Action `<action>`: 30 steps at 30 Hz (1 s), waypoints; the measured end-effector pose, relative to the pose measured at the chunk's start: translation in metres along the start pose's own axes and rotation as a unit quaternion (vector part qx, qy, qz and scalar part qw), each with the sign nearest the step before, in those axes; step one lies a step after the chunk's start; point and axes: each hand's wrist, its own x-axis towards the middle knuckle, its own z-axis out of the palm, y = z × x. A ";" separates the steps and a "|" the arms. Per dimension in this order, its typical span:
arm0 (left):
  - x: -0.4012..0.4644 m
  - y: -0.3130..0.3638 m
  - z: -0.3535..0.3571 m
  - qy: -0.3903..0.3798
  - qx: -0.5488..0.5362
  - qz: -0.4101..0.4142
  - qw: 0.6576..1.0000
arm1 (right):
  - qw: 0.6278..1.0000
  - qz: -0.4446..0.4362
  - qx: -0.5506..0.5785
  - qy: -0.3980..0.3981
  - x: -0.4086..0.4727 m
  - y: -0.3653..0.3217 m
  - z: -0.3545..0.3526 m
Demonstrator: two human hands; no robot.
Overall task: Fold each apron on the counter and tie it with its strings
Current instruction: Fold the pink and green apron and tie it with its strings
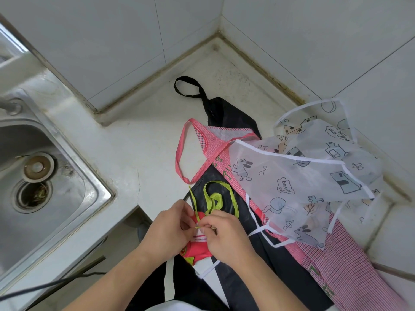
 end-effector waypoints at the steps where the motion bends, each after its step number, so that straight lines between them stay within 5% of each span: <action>1: -0.001 -0.001 0.000 0.009 0.003 0.011 1.000 | 1.000 0.007 -0.001 -0.002 0.001 0.000 0.000; 9: -0.002 -0.007 0.011 0.107 0.085 0.110 0.984 | 0.977 0.169 0.111 -0.072 0.010 -0.013 -0.006; 14: -0.008 -0.008 0.016 0.087 0.073 0.135 0.984 | 0.947 0.230 0.212 -0.068 0.013 -0.019 -0.015; 25: -0.008 -0.005 0.015 0.082 0.048 0.075 0.993 | 0.943 0.240 0.232 0.007 0.005 -0.008 -0.015; 30: -0.007 -0.012 0.004 0.031 -0.002 0.024 0.999 | 0.954 0.264 0.135 0.045 -0.004 0.004 -0.011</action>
